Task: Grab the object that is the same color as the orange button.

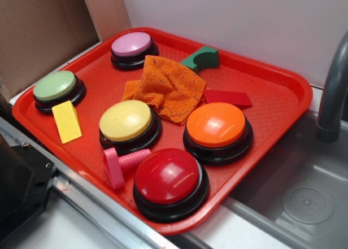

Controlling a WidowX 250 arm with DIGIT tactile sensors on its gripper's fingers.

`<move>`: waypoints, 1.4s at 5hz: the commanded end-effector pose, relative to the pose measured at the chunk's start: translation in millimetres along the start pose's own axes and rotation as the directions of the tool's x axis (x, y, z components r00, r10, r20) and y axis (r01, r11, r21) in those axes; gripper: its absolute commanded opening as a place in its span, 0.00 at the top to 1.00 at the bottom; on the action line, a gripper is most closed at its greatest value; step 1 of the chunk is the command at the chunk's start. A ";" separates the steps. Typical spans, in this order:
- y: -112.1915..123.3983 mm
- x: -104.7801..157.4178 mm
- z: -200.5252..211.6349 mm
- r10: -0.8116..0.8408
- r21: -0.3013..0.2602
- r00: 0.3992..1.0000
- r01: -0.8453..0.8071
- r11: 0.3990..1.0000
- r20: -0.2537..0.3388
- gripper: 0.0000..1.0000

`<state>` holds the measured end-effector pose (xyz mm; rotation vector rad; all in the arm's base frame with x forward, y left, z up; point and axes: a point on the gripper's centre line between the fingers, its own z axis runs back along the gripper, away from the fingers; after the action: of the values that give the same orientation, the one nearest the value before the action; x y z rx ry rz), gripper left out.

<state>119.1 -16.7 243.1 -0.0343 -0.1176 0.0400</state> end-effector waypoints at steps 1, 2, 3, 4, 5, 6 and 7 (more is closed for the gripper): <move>0.0 0.0 0.0 0.000 0.000 1.000 0.000 1.000 0.000 0.00; -3.8 17.4 -18.7 0.077 -0.034 0.991 -0.074 0.997 0.108 0.00; 0.8 41.6 -45.8 0.196 -0.024 0.971 -0.194 0.981 0.137 0.00; 4.3 64.8 -72.7 0.272 -0.006 0.948 -0.275 0.961 0.164 0.00; 4.2 95.3 -113.2 0.304 -0.007 0.924 -0.311 0.950 0.232 0.00; -2.7 109.7 -142.3 0.384 0.006 0.888 -0.398 0.917 0.251 0.00; -1.8 127.2 -185.6 0.430 0.020 0.875 -0.445 0.895 0.224 0.00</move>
<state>257.9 -22.7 59.8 0.0386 -0.2736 0.5115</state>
